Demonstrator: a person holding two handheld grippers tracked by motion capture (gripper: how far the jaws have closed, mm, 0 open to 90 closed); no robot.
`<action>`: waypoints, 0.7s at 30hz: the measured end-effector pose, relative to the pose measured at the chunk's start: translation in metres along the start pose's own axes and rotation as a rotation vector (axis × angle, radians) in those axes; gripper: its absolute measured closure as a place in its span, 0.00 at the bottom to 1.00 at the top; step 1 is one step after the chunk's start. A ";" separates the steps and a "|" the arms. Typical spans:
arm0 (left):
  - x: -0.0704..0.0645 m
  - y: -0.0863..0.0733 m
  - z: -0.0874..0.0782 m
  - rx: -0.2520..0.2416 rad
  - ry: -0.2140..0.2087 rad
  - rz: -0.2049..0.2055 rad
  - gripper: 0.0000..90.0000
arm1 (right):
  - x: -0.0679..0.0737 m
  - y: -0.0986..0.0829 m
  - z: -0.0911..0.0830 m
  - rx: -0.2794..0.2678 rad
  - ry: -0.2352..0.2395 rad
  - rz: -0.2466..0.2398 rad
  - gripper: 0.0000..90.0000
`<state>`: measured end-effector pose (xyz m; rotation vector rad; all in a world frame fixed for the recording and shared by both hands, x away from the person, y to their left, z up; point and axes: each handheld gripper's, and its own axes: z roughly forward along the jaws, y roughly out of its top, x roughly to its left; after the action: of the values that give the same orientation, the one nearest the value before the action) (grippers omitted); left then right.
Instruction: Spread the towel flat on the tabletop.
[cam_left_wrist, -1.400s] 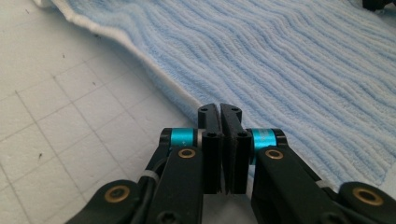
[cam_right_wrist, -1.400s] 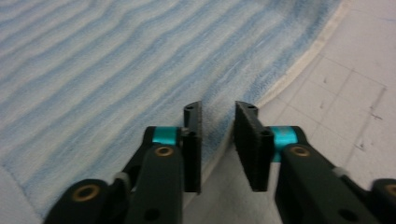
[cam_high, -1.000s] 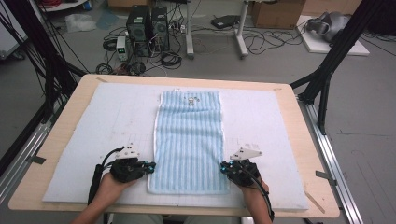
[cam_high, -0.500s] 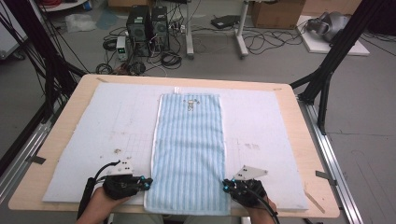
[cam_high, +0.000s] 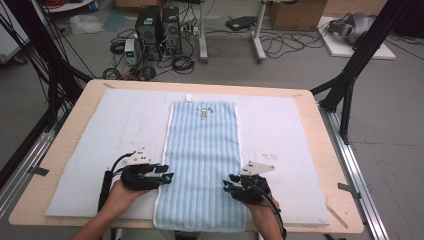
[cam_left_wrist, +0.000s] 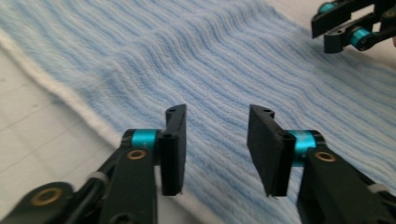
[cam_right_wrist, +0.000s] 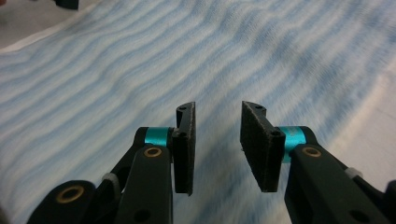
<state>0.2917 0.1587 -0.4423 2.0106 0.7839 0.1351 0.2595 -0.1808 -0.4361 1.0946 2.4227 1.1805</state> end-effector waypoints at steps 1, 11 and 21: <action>0.001 0.000 0.004 0.016 -0.012 0.007 0.60 | -0.002 0.002 0.005 0.009 0.000 0.001 0.76; -0.009 -0.006 0.005 0.094 -0.035 0.094 0.97 | -0.002 0.005 0.016 0.073 0.044 -0.048 0.97; -0.017 -0.012 -0.011 0.091 -0.070 0.055 0.74 | 0.017 -0.007 -0.003 0.112 0.129 -0.085 0.88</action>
<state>0.2682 0.1611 -0.4427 2.1122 0.7018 0.0616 0.2423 -0.1731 -0.4378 0.9625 2.6333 1.1336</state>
